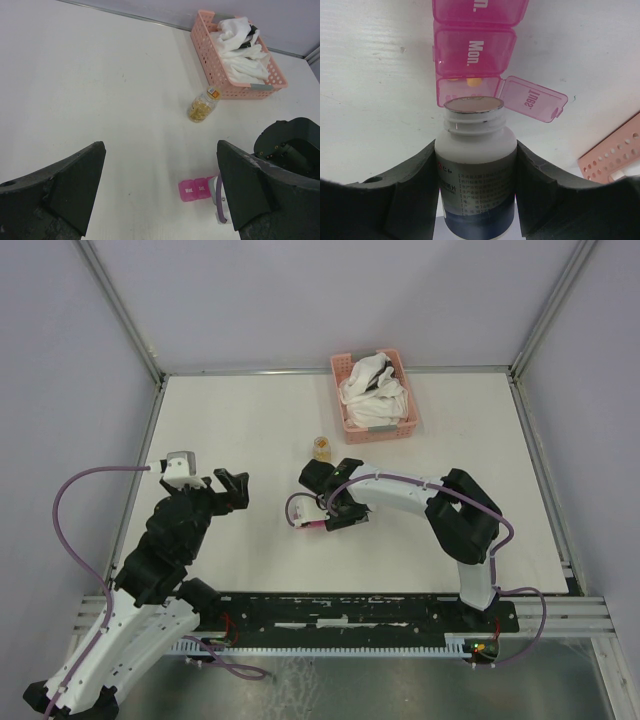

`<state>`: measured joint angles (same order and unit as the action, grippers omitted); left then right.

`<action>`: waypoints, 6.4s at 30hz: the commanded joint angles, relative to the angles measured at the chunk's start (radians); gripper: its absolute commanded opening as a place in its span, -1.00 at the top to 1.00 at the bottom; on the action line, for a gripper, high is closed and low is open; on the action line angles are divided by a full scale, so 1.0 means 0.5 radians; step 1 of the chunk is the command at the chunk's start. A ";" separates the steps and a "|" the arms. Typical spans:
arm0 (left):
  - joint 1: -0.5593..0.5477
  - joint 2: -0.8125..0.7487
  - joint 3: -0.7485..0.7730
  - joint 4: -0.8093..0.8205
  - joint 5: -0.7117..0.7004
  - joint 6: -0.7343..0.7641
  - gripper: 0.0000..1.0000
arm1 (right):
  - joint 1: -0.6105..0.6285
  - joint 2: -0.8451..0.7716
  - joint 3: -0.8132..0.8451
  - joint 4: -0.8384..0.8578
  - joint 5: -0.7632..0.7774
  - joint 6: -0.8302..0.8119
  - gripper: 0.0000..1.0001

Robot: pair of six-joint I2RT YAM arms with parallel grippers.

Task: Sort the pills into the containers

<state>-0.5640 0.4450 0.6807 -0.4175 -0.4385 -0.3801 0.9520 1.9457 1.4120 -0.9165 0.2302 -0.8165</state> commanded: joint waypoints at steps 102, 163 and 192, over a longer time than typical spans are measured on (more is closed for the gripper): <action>-0.876 1.493 -0.351 2.752 0.274 -0.539 -1.00 | -1.609 -0.943 -1.679 4.357 -2.867 2.785 0.99; -0.856 1.945 0.093 2.670 0.493 -0.586 -0.61 | -1.543 -1.290 -1.586 3.315 -2.985 1.964 0.96; -0.857 2.148 0.453 2.120 0.603 -0.579 -0.17 | -1.521 -1.294 -1.521 3.010 -2.967 1.781 0.92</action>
<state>-0.9840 1.5021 0.8532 0.6544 -0.1783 -0.6544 0.1822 1.3148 0.6056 0.5850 -1.2327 0.1028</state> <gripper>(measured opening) 0.570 0.605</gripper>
